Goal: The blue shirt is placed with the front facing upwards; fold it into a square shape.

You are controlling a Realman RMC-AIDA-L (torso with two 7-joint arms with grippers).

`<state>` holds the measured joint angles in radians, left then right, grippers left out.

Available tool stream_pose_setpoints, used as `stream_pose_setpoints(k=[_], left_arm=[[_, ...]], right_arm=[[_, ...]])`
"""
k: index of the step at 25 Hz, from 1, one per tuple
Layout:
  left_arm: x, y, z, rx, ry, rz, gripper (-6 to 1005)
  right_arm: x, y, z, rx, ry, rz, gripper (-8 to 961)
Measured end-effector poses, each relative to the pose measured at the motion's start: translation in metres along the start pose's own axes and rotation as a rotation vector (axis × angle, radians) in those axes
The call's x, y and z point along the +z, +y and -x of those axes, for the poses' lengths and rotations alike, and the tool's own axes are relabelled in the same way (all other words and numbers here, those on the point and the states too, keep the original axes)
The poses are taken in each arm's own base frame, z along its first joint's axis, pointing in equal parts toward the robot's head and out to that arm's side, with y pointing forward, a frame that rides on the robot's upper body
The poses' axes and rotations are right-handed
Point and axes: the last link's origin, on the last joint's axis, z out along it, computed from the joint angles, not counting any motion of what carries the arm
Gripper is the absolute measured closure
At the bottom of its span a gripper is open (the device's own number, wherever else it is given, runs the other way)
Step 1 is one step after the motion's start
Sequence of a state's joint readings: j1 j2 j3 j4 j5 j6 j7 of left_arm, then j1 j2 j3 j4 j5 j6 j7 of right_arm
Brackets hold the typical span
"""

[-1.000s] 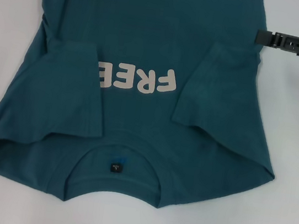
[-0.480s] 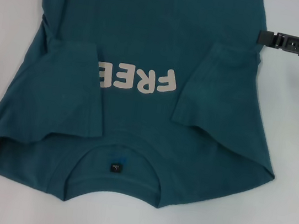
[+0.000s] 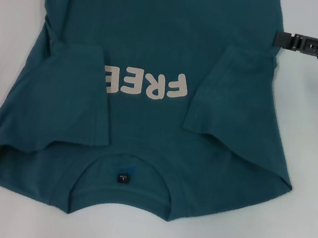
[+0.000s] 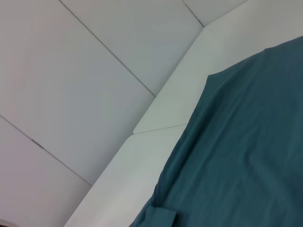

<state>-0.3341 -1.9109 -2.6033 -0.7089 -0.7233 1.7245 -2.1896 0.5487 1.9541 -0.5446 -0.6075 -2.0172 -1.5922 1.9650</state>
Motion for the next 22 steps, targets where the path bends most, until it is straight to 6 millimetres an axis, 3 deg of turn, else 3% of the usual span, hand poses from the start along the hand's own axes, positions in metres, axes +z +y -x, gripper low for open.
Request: stream_pose_setpoints(k=[7, 12, 15, 20, 22], left_arm=[[0.0047, 0.0033, -0.0054, 0.013, -0.008, -0.004, 214], [0.0061, 0.0009, -0.0073, -0.002, -0.016, -0.040, 434], [0.0059, 0.0010, -0.0077, -0.002, -0.015, -0.041, 681], [0.0049, 0.0003, -0.0078, -0.001, -0.018, -0.051, 882], [0.0044, 0.0000, -0.0077, -0.001, -0.017, -0.053, 897]], right_arm=[[0.0001, 0.0001, 0.0002, -0.002, 0.000, 0.000, 132], [-0.0009, -0.0002, 0.0003, 0.000, -0.006, -0.001, 132], [-0.0015, 0.0005, 0.0008, -0.001, -0.008, 0.004, 132], [-0.0024, 0.0007, 0.0002, 0.001, -0.010, 0.006, 132], [-0.0027, 0.0005, -0.0002, 0.002, -0.010, 0.005, 133]])
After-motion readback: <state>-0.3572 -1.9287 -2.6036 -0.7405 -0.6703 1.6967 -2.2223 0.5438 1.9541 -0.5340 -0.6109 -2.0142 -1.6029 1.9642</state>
